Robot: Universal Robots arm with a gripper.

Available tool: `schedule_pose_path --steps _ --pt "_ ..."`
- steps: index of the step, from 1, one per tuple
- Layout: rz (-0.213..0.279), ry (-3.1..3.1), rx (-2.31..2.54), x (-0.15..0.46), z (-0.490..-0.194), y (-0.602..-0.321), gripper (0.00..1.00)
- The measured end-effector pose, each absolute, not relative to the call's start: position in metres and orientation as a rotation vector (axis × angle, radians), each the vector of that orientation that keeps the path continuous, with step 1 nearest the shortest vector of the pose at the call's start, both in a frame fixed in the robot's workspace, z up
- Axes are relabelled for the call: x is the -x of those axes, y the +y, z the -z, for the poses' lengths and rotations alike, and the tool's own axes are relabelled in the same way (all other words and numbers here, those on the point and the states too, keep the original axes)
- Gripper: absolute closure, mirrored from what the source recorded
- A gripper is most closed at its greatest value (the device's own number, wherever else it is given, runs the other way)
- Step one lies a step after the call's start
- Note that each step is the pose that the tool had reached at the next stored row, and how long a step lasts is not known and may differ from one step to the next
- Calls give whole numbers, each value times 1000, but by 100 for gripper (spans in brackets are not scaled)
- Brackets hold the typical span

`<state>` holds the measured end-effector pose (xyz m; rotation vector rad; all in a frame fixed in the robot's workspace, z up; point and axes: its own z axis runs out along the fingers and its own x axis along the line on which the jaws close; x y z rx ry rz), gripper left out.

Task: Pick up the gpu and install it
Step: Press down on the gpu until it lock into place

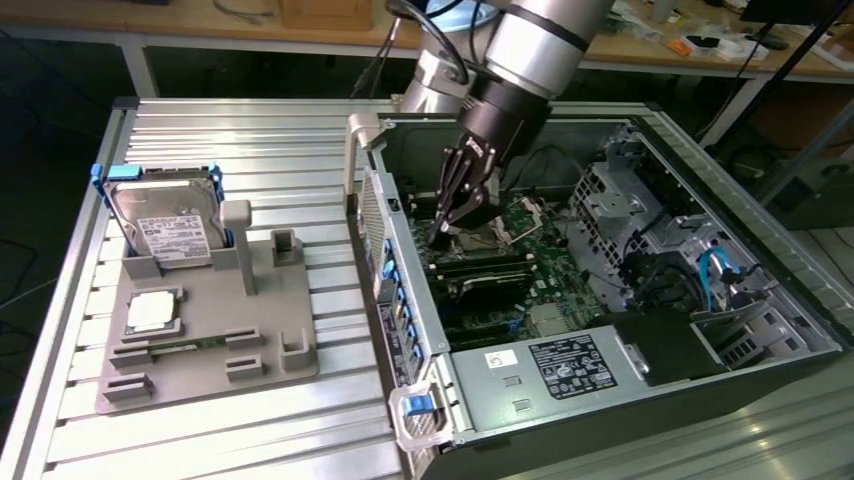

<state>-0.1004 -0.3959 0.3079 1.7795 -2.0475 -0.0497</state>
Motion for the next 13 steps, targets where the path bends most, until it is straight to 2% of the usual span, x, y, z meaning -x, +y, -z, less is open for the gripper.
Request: schedule_pose_path --steps 5,13 --pt "22 -2067 -1795 105 -308 -396 89" --pt "11 -2082 -1807 113 -308 -406 89"
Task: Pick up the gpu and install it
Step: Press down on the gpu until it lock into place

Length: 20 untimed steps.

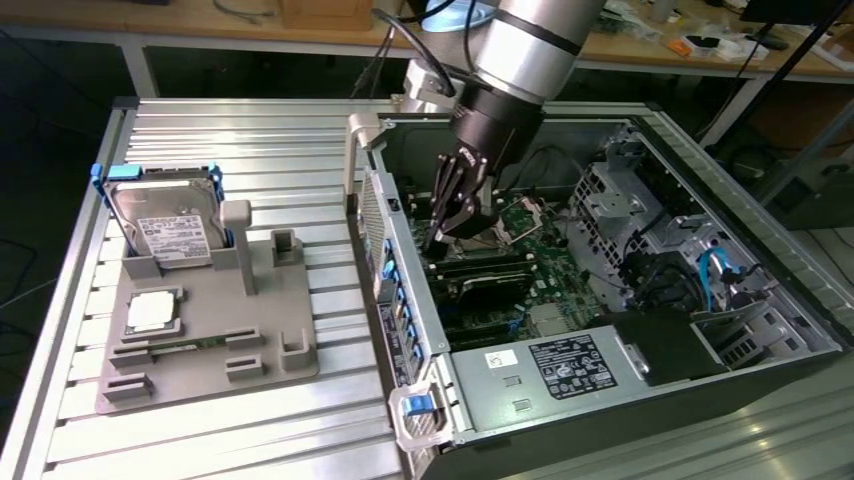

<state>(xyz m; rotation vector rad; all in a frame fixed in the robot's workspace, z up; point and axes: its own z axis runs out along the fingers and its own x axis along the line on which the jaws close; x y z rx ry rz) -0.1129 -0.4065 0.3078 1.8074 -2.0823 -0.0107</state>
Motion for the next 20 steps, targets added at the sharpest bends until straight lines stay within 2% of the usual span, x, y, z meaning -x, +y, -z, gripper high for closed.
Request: schedule_pose_path --steps 20 --pt "-59 -2117 -1871 130 -305 -409 89"
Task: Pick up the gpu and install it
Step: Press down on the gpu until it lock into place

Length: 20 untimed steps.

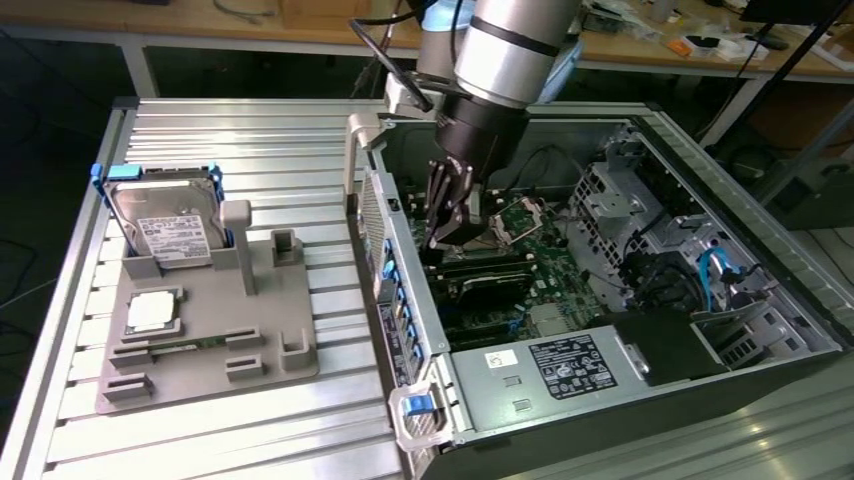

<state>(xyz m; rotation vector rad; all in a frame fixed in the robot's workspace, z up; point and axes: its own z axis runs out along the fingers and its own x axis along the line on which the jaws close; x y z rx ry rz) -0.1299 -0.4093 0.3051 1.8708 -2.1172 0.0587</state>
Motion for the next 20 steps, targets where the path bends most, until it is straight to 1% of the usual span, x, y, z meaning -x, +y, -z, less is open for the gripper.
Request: schedule_pose_path --steps 15,20 --pt "-95 -2112 -1913 142 -303 -415 89" --pt "-100 -2109 -1921 144 -303 -416 89"
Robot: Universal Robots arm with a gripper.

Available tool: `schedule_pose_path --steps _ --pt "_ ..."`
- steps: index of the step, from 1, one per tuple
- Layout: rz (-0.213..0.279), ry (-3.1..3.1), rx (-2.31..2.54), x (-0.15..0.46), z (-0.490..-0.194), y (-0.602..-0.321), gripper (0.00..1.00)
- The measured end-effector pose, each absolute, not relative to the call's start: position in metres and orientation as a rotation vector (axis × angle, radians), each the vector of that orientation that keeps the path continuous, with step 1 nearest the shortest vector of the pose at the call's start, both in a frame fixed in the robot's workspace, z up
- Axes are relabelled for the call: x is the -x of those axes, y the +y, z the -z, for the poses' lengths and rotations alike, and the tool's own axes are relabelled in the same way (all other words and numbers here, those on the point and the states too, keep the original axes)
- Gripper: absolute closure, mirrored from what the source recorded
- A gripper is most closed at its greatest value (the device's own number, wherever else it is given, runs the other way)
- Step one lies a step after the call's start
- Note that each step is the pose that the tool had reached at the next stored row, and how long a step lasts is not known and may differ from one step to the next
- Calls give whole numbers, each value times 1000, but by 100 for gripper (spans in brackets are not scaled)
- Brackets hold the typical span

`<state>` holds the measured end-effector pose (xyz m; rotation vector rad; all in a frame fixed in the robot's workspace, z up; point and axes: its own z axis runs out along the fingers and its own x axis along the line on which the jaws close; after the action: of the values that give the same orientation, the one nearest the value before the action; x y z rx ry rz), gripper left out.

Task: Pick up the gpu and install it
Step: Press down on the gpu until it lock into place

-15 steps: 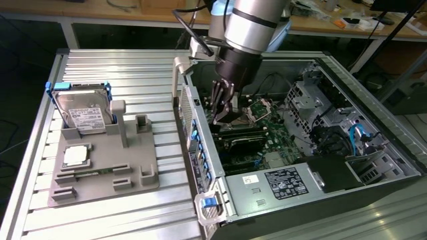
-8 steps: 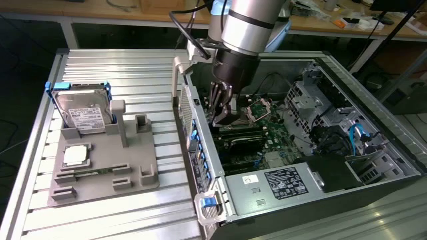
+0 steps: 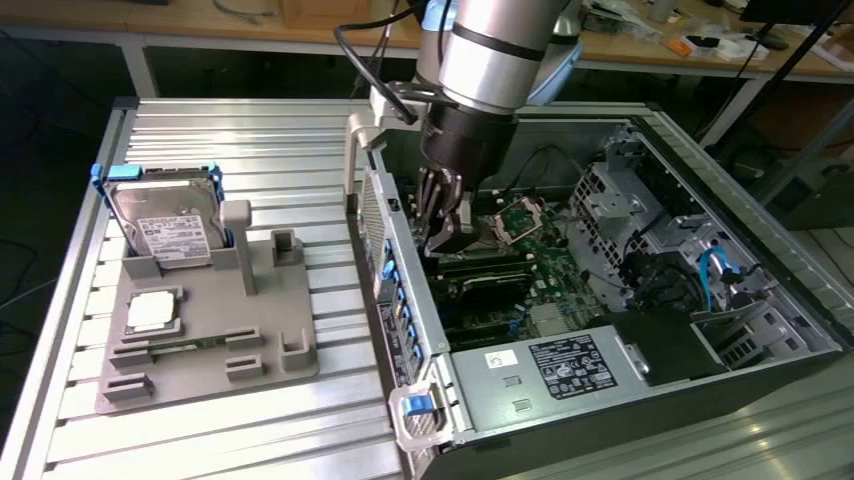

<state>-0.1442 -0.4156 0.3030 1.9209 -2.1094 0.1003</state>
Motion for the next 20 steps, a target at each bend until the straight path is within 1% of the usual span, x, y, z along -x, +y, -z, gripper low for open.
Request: schedule_pose_path --steps 15,20 --pt "-109 -2115 -1924 147 -297 -416 89" --pt "-106 -2114 -1923 139 -297 -416 89"
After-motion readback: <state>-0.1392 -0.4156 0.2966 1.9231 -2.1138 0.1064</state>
